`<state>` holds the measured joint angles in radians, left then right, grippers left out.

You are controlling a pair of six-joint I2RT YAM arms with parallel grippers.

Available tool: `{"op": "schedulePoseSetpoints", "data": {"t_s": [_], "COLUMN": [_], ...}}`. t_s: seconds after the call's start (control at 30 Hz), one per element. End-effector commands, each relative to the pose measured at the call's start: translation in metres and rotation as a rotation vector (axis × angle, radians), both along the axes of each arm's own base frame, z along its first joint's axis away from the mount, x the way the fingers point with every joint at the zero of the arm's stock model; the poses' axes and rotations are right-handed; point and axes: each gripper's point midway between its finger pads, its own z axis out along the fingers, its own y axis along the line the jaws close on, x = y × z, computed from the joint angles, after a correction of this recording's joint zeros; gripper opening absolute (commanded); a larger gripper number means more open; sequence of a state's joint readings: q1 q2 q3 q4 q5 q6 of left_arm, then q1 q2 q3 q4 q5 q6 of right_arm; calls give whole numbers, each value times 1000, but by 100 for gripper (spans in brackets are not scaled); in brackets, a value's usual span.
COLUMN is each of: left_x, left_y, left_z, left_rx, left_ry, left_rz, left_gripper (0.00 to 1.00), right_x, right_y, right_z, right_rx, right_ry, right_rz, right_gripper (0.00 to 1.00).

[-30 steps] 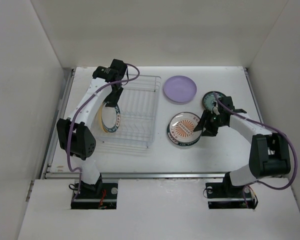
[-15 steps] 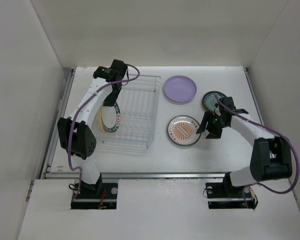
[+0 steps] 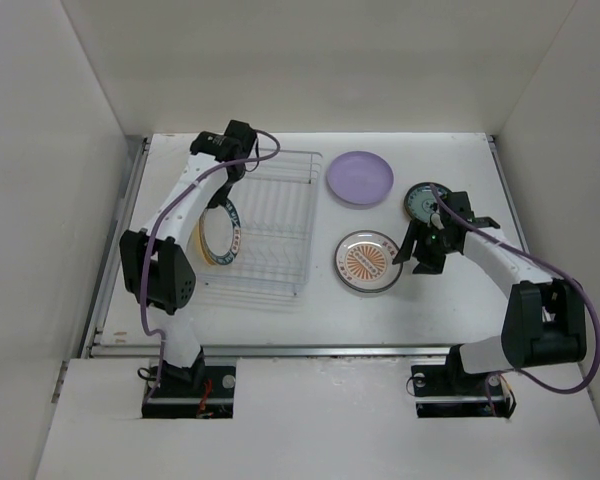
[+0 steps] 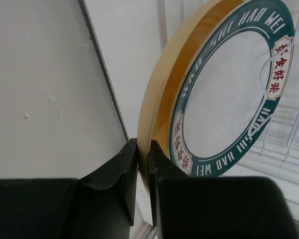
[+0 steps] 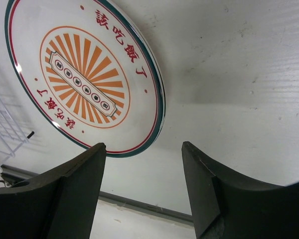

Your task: Unload the plates from the dish rack

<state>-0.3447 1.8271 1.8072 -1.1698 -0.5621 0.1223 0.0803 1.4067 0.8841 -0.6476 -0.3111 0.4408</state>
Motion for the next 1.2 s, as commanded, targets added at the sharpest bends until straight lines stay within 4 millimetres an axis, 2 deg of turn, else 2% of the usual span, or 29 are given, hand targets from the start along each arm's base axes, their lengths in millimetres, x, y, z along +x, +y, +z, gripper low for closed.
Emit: {"op": "schedulePoseSetpoints", "data": {"t_s": [0.0,0.03,0.23,0.33,0.43,0.53,0.6,0.7,0.73,0.87,1.0,1.17], "left_x": [-8,-7,-5,0,3,8,4,1,-5,-7,-5,-8], "left_y": [-4,-6,-1,9,14,13,14,10,10,7,6,-18], "left_z": [25,35,63,88,121,135,130,95,75,45,39,35], "left_rx": [-55,-72,-67,-16,19,37,42,47,55,47,67,127], "left_ry": [-25,-43,-122,-199,-304,-364,-333,-215,-156,-104,-106,-105], "left_rz": [12,8,16,21,16,4,-10,-21,-18,-4,1,-116], "left_gripper": [0,0,0,0,0,0,0,0,0,0,0,0], "right_x": [14,14,23,26,30,31,33,33,33,32,32,29], "right_y": [4,4,4,4,4,3,3,4,4,1,1,1], "right_z": [19,19,27,31,37,39,39,40,40,45,47,44], "right_rx": [5,5,7,4,1,-11,-11,-3,-3,-18,-18,-18], "right_ry": [-77,-77,-100,-115,-131,-135,-135,-134,-134,-149,-158,-149], "right_rz": [25,25,25,33,42,46,46,50,50,41,41,41], "right_gripper": [69,69,69,69,69,69,69,69,69,69,69,69]}}
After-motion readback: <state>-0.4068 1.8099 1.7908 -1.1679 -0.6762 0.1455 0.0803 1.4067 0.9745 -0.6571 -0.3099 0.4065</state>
